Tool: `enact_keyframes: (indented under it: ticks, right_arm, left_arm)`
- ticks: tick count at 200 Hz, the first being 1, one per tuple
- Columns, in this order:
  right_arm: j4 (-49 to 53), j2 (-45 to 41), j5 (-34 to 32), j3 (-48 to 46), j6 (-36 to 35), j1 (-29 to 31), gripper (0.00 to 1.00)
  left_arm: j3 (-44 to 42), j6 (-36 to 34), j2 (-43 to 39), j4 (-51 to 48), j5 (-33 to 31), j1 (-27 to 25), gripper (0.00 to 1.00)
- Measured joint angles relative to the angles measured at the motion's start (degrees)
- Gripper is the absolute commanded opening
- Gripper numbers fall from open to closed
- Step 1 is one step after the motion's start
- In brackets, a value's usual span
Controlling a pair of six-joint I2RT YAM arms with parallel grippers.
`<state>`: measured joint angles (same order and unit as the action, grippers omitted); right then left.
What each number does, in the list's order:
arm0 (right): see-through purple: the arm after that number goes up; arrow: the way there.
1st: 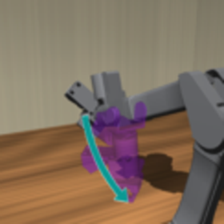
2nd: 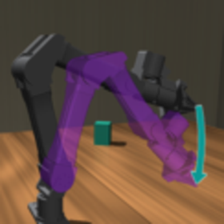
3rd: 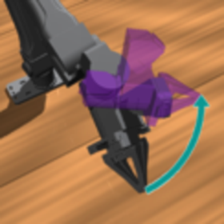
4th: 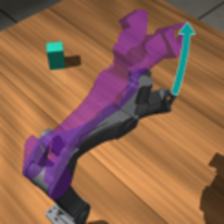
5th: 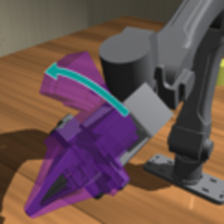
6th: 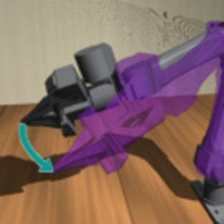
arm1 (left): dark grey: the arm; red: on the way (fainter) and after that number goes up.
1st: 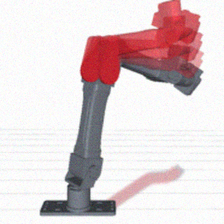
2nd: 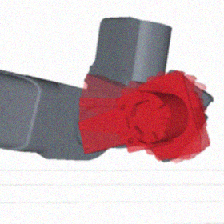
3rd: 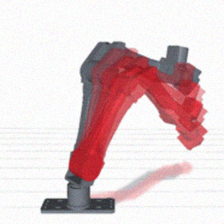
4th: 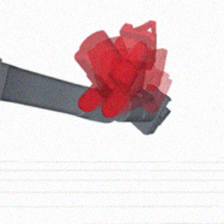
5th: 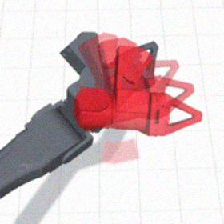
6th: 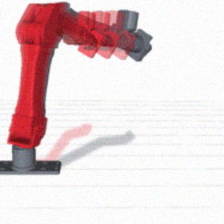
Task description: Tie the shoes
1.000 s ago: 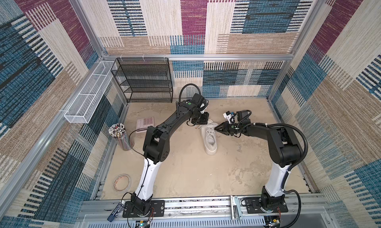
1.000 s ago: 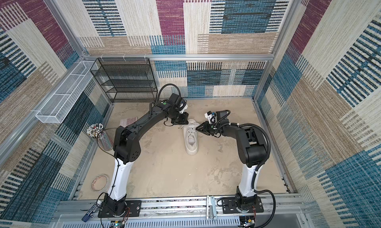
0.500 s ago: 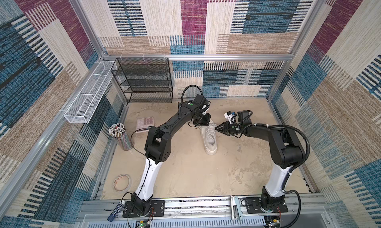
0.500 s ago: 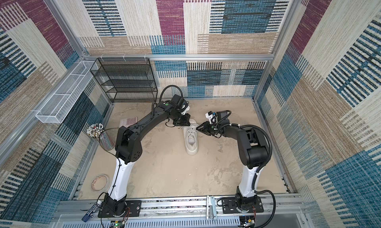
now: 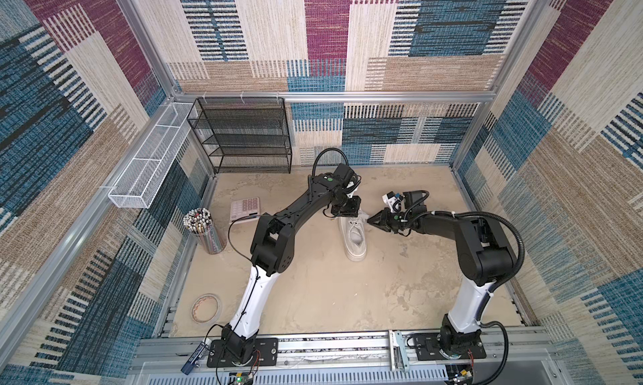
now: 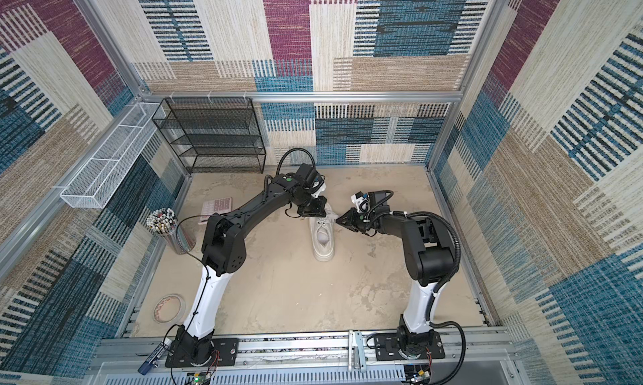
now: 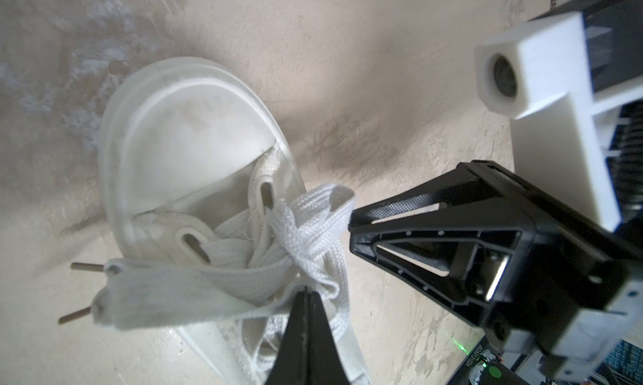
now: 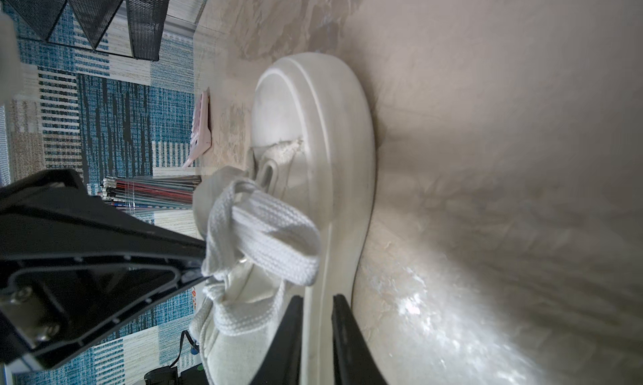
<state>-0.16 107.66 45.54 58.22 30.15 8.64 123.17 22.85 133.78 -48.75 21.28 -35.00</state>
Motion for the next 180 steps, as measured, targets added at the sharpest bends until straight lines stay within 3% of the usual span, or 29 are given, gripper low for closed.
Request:
enact_keyframes:
  ticks: [139,180]
  right_arm:
    - [-6.05,2.97,8.02,0.22,2.75,0.68,0.11]
    - [-6.21,1.66,7.34,0.2,3.43,0.28,0.14]
  left_arm:
    - [0.59,-0.04,0.79,-1.18,-1.46,0.26,0.0]
    - [0.83,-0.07,0.79,-1.25,-1.46,0.39,0.0]
